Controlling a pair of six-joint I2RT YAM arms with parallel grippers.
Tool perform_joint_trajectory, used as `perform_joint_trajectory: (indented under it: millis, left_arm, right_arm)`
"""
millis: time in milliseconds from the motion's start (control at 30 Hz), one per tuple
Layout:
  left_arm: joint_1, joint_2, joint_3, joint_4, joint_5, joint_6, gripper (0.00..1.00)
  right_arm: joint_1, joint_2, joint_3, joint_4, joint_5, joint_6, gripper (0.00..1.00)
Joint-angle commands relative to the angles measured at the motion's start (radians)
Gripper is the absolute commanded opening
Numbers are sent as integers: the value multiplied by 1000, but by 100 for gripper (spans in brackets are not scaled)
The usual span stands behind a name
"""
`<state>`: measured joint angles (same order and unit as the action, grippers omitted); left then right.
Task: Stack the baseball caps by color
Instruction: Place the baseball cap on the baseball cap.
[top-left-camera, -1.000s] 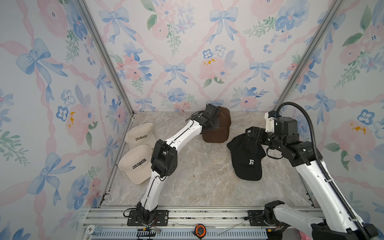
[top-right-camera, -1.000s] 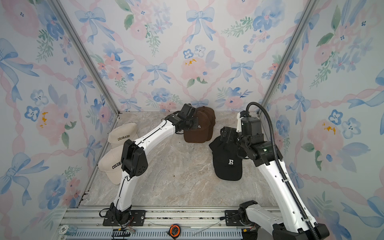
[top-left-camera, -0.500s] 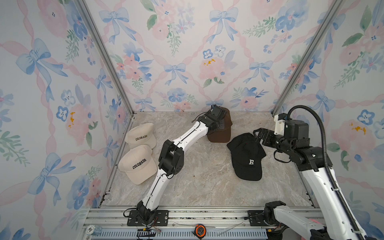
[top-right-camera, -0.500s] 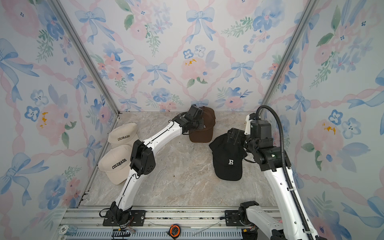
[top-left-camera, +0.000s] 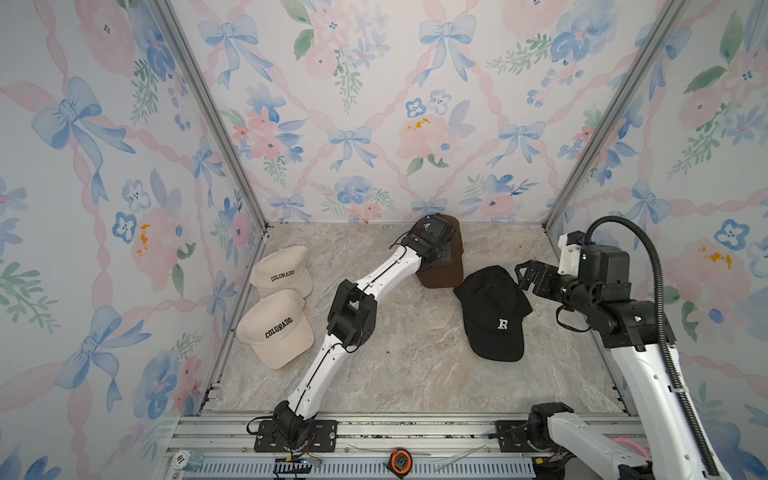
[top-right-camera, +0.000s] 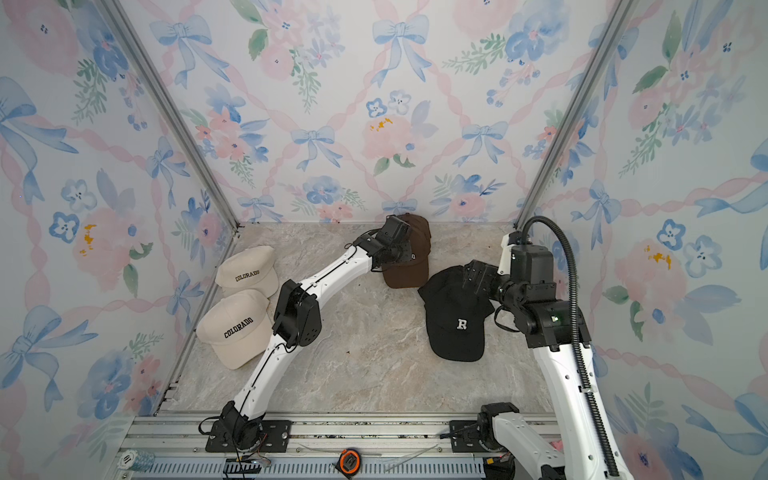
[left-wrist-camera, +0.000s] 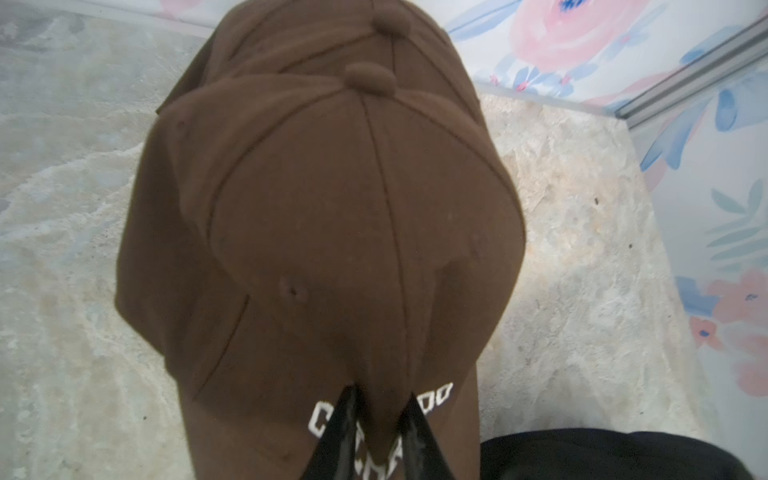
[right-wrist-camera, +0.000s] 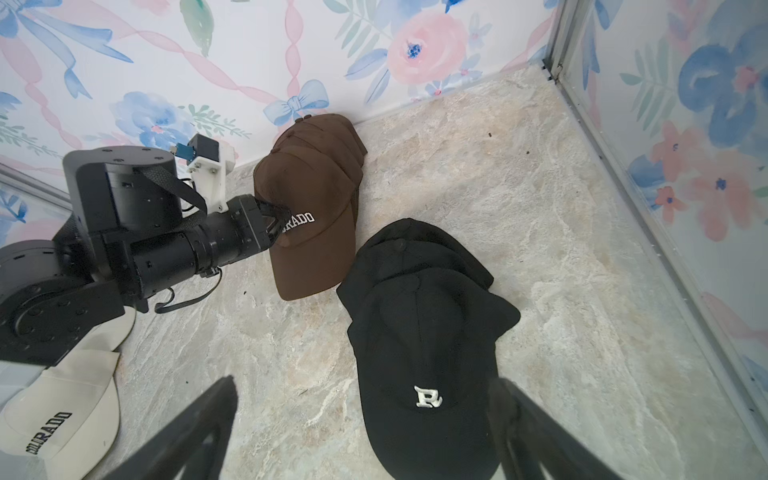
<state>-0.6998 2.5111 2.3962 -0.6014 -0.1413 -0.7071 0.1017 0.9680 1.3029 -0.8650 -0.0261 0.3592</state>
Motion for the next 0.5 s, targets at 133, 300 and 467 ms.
perform_joint_trajectory:
  millis: [133,300,467]
  left_arm:
    - [4,42,2,2,15,-17,32]
    - [5,34,-21,3,15,-14,17]
    - [6,8,-41,2,-4,35,0]
  right_arm:
    - [-37,-4,-9,-34,-37,-25,96]
    - [-44,4,-5,-34,-43,-28,96]
    - [-44,4,-11,-23,-44,-20,96]
